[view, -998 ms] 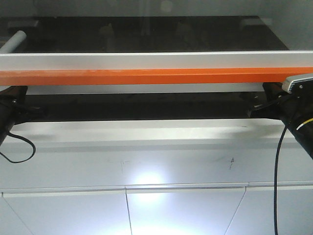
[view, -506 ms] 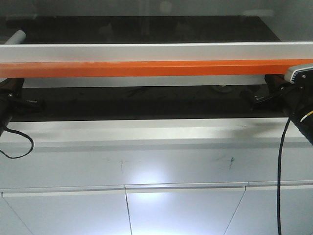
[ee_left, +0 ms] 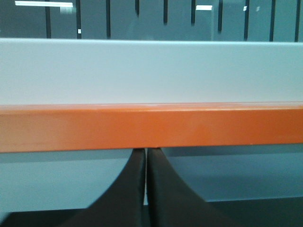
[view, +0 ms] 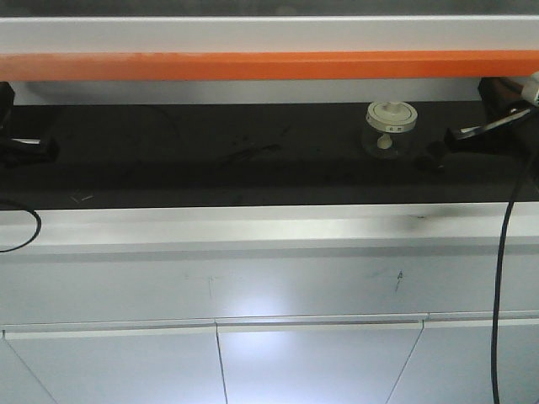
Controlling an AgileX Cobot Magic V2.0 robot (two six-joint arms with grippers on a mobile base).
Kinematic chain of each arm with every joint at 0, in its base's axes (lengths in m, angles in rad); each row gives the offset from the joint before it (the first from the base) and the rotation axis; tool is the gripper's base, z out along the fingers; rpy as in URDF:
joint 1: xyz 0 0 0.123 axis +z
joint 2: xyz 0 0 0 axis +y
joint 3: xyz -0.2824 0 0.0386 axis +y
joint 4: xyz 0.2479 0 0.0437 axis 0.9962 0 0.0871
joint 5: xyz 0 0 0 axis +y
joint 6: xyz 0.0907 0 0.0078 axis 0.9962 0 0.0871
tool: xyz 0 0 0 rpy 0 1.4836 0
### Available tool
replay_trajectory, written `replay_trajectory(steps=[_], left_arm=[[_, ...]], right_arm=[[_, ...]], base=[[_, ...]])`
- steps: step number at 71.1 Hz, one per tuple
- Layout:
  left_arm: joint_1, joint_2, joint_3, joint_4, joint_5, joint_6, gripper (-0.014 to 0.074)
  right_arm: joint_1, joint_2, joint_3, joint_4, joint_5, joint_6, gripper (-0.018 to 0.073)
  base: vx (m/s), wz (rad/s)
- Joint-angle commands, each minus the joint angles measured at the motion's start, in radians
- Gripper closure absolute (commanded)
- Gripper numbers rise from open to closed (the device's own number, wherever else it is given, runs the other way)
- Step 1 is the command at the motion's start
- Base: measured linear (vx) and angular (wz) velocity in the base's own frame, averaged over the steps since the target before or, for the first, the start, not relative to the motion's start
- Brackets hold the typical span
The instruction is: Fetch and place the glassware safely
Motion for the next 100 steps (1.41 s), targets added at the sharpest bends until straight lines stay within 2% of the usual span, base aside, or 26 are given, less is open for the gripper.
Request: replay_trajectory(steps=[1,27,37,59,78,88,94,100], left_arm=[[-0.003,-0.065,-0.036,-0.004,-0.114,-0.012,0.0603],[-0.003,-0.101,-0.035,-0.003,-0.073,-0.012,0.0603],[-0.003,-0.101,-0.035,-0.001,-0.064,-0.013,0.0603],[-0.003,-0.101,-0.035,0.068,0.005,-0.013,0.0603],[-0.003,-0.101,-0.034,0.068,0.094,-0.013,0.0603],[-0.003,-0.101,-0.008,0.068,0.088,-0.014,0.0603],[-0.003,-0.102,0.024,0.067,0.086,-0.04,0.0603],[-0.003,-0.102,0.059,0.07,0.075,-0.085,0.0603]], right_arm=[[-0.002,-0.085,-0.063,0.029,-0.236,-0.011,0.056],[-0.002,-0.127,-0.062,0.028,-0.17,-0.006,0.056],[-0.002,-0.127,-0.062,0.026,-0.157,0.054,0.056],[-0.002,-0.127,-0.058,-0.038,0.016,0.112,0.056],[-0.002,-0.127,-0.058,-0.055,0.088,0.119,0.056],[-0.002,-0.127,-0.058,-0.066,0.112,0.154,0.056],[-0.002,-0.127,-0.052,-0.069,0.109,0.178,0.056],[-0.002,-0.127,-0.009,-0.068,0.048,0.165,0.056]], base=[[0.0,0.0],[0.0,0.0],[0.0,0.0],[0.0,0.0],[0.0,0.0],[0.0,0.0],[0.0,0.0],[0.0,0.0]])
